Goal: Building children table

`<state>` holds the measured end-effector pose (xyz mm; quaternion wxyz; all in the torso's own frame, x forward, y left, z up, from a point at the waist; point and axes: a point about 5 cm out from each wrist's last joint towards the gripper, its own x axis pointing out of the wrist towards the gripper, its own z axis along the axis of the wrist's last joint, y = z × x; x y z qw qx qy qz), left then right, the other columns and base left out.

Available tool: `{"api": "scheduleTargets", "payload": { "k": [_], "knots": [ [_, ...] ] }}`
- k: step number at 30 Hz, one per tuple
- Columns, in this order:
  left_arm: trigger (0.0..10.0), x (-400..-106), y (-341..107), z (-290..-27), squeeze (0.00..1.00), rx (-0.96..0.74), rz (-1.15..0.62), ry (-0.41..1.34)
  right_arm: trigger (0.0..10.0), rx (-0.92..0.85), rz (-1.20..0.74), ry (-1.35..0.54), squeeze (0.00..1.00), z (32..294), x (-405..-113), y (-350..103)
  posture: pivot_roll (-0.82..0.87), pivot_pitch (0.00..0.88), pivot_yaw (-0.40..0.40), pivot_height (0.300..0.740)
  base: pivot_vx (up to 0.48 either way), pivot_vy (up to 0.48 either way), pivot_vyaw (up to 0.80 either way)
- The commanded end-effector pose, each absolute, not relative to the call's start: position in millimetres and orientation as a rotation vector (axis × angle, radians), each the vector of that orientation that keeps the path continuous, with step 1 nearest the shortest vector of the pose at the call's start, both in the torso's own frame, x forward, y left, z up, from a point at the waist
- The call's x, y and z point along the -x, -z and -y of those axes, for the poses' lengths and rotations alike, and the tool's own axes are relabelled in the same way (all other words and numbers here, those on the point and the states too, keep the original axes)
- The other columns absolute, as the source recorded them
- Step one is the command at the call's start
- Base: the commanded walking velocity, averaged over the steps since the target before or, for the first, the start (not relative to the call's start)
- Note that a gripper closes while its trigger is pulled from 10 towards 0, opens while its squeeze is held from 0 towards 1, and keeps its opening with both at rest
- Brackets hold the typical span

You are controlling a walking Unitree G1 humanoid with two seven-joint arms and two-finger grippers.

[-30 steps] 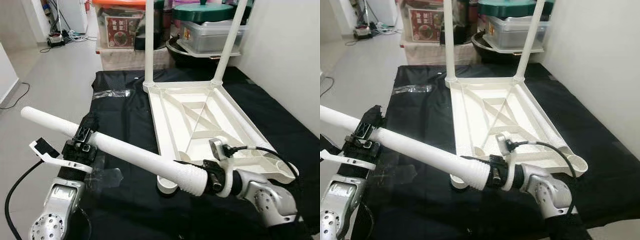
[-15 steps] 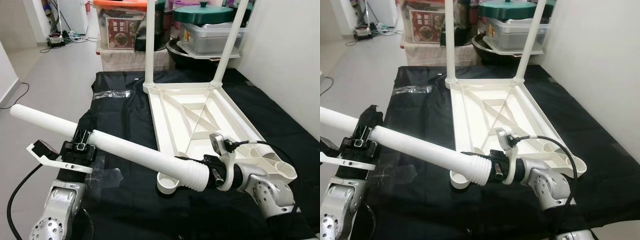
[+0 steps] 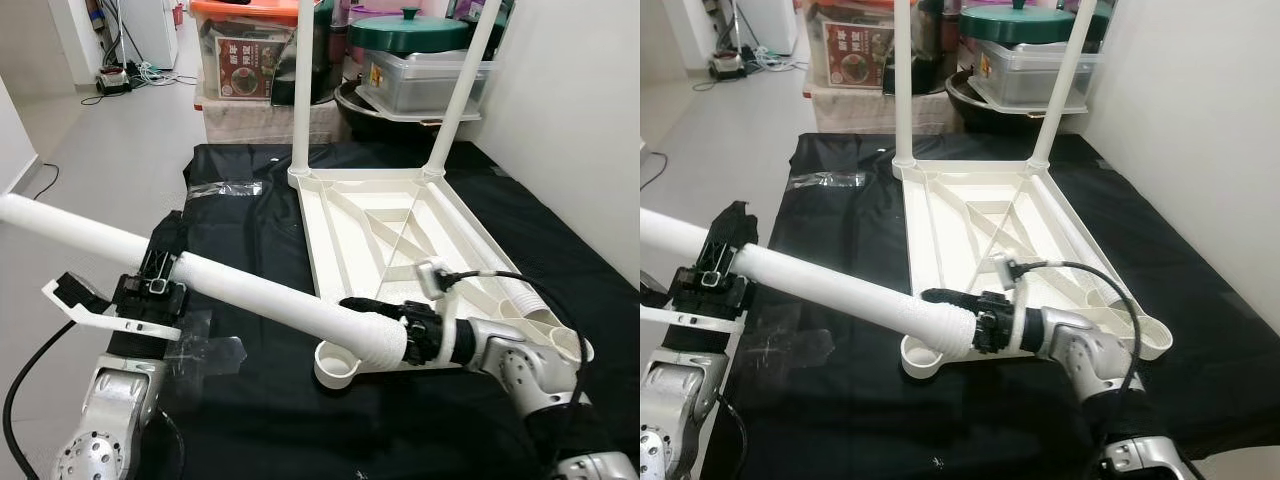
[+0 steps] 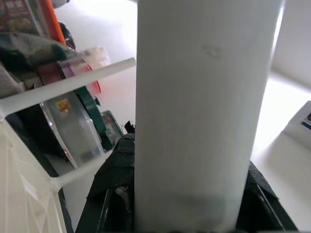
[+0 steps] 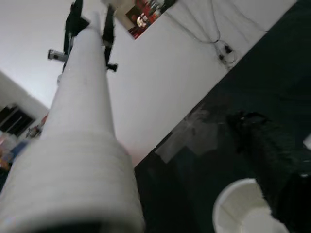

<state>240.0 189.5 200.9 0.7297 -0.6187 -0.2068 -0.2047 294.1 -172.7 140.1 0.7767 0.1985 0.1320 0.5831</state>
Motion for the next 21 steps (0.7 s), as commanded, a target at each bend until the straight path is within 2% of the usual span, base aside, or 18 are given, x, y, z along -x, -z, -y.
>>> {"api": "scheduleTargets", "payload": {
  "k": [1,2,4,5,6,12,14,15,19,20,21],
  "knots": [
    [0.0,-236.6,-217.7,-192.0,0.0,1.391,0.541,0.513,10.0,-0.441,-0.343,-1.147,1.0,192.9,-293.0,-127.2,0.06,0.0,-0.085,0.74,0.0,0.0,0.0],
    [0.0,-236.7,-218.4,-197.3,0.0,1.378,0.555,0.494,10.0,-0.452,-0.347,-1.113,1.0,200.9,-293.0,-124.8,0.06,0.0,-0.085,0.74,0.0,0.0,0.0],
    [0.0,-236.7,-218.4,-197.3,0.0,1.378,0.555,0.494,10.0,-0.452,-0.347,-1.113,1.0,200.9,-293.0,-124.8,0.06,0.0,-0.085,0.74,0.0,0.0,0.0],
    [0.0,-234.1,-222.9,-211.1,0.0,1.356,0.604,0.462,10.0,-0.48,-0.364,-0.993,1.0,223.9,-293.3,-117.2,0.06,0.0,-0.087,0.74,0.0,0.0,0.0],
    [0.0,-232.3,-224.9,-215.4,0.0,1.348,0.619,0.456,10.0,-0.489,-0.365,-0.951,1.0,232.6,-293.2,-115.7,0.06,0.0,-0.087,0.74,0.0,0.0,0.0],
    [0.0,-229.3,-226.7,-220.3,0.0,1.323,0.622,0.45,10.0,-0.479,-0.345,-0.874,1.0,247.4,-298.1,-119.8,0.06,0.0,-0.086,0.74,0.0,0.0,0.0],
    [0.0,-229.6,-225.6,-220.3,0.0,1.316,0.614,0.447,10.0,-0.46,-0.328,-0.849,1.0,250.1,-303.1,-124.0,0.06,0.0,-0.083,0.74,0.0,0.0,0.0],
    [0.0,-230.8,-223.6,-218.6,0.0,1.307,0.599,0.441,10.0,-0.408,-0.268,-0.778,1.0,258.0,-317.7,-138.4,0.06,0.0,-0.085,0.74,0.0,0.0,0.0],
    [0.0,-231.5,-223.0,-217.9,0.0,1.306,0.594,0.441,10.0,-0.392,-0.247,-0.754,1.0,260.9,-322.7,-143.4,0.06,0.0,-0.085,0.74,0.0,0.0,0.0],
    [0.0,-231.7,-222.9,-217.4,0.0,1.301,0.59,0.442,10.0,-0.383,-0.239,-0.735,0.0,262.2,-325.7,-146.0,0.06,0.0,-0.085,0.74,0.0,0.0,0.0],
    [0.0,-233.0,-222.7,-214.1,0.0,1.273,0.569,0.445,10.0,-0.339,-0.157,-0.647,0.0,262.7,-346.0,-174.8,0.06,0.0,-0.08,0.74,0.0,0.0,0.0]
  ]
}}
